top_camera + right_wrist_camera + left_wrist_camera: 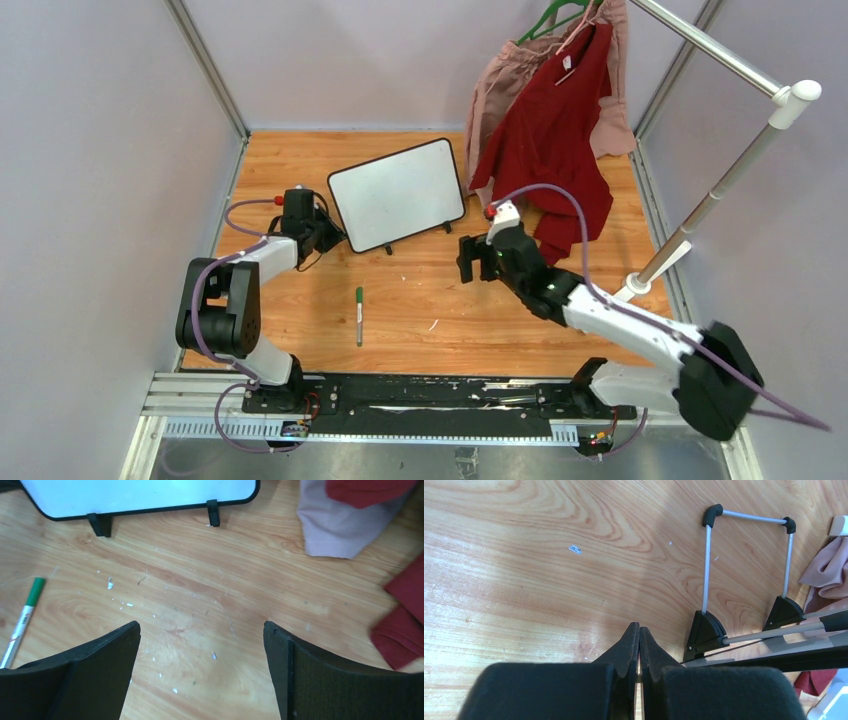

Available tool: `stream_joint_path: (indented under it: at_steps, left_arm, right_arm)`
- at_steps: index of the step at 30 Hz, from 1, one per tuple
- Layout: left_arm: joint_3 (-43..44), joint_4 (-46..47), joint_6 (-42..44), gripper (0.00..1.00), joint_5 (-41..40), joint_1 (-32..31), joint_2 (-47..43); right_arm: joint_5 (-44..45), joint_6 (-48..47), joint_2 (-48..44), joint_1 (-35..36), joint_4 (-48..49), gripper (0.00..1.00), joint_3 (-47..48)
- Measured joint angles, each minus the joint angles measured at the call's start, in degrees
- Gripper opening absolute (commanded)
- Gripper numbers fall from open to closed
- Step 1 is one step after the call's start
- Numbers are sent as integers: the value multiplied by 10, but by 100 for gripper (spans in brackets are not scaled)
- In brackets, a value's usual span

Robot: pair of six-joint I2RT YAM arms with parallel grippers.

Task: Write a sentence on the whiteboard
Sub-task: Move the whiteboard to the center of the board.

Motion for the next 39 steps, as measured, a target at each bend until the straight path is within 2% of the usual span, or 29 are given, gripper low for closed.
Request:
stream_joint_path:
  at_steps: [8,17,28,39]
  left_arm:
    - [0,1,3,5,-6,0,0]
    - [0,1,11,5,-14,0,0]
    - [0,1,17,5,-15,0,1]
    - [0,1,17,5,-13,0,10]
  right_arm:
    - [-30,-7,261,-52,123,89,80]
    - [-61,-31,441,-82,164,79,210]
    - [-72,-40,482,-87,160,52,239]
    - [-83,-62,515,-89,155,45,260]
